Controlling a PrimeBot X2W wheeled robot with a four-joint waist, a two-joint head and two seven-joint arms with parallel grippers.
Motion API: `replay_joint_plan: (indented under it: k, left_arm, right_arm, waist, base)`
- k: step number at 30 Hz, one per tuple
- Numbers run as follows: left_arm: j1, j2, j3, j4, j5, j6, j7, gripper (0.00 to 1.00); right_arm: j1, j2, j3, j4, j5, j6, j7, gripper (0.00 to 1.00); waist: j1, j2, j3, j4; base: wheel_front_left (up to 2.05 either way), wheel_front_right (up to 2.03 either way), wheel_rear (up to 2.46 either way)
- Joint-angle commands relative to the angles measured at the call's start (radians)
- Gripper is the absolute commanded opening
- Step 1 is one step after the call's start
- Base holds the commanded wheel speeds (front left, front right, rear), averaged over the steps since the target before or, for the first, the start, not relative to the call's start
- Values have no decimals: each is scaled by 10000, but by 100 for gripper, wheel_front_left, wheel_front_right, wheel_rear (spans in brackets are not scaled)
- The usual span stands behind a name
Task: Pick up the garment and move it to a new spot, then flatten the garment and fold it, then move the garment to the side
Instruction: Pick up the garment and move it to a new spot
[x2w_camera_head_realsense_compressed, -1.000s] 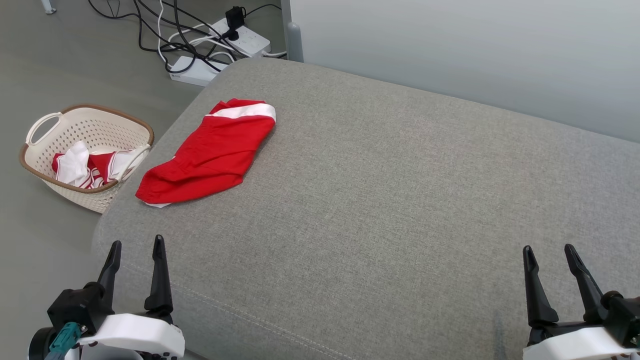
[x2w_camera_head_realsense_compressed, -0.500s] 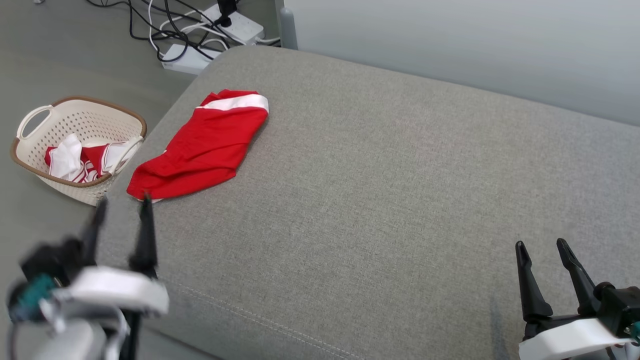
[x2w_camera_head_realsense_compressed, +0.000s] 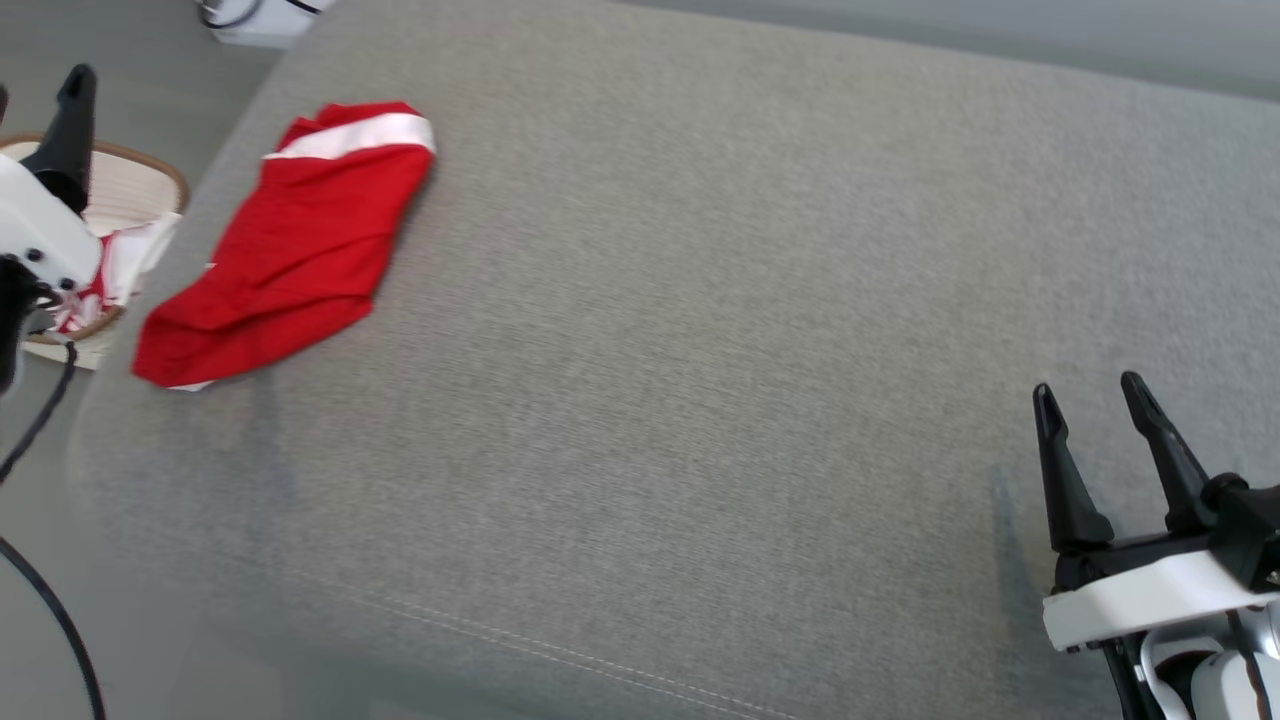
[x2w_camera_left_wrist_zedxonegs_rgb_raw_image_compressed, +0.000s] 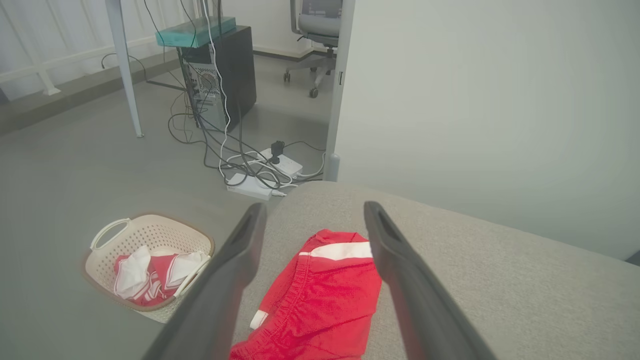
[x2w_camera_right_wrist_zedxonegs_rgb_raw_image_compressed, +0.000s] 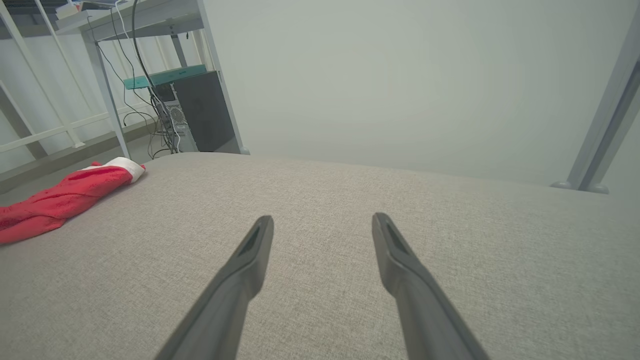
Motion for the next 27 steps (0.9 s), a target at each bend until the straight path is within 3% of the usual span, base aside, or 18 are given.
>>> replay_joint_plan:
  k: [1,2,9,23,25,27]
  left_arm:
    - [-674,540,399,420,-218,-194,309,100]
    - [-996,603,310,1281,-284,-380,653,100]
    - [-1370,651,417,3893,-682,-733,1114,100]
    - [-1421,489,326,6291,-824,-1373,929,100]
    - [-1512,460,288,6492,-810,-1482,878,3]
    - [-1613,466,249,6661,-763,-1548,750,0]
  right_arm:
    - [-349,-150,245,-392,-6,29,-15,100]
    - [-456,-208,269,-408,6,29,2,100]
    - [-860,-398,424,-577,58,29,83,100]
    - [-1186,-620,435,-856,167,29,215,100]
    - [-1219,-651,435,-854,194,29,217,100]
    - [-1246,-666,436,-842,239,29,200,100]
  waist:
    - [-1,0,602,-587]
    - [-1,0,870,-814]
    - [-1,0,1758,-1434]
    - [-1,0,2416,-1624]
    - [-1,0,2412,-1632]
    - [-1,0,2377,-1648]
  base:
    - [0,0,0]
    - [0,0,0]
    - [0,0,0]
    - [0,0,0]
    - [0,0,0]
    - [0,0,0]
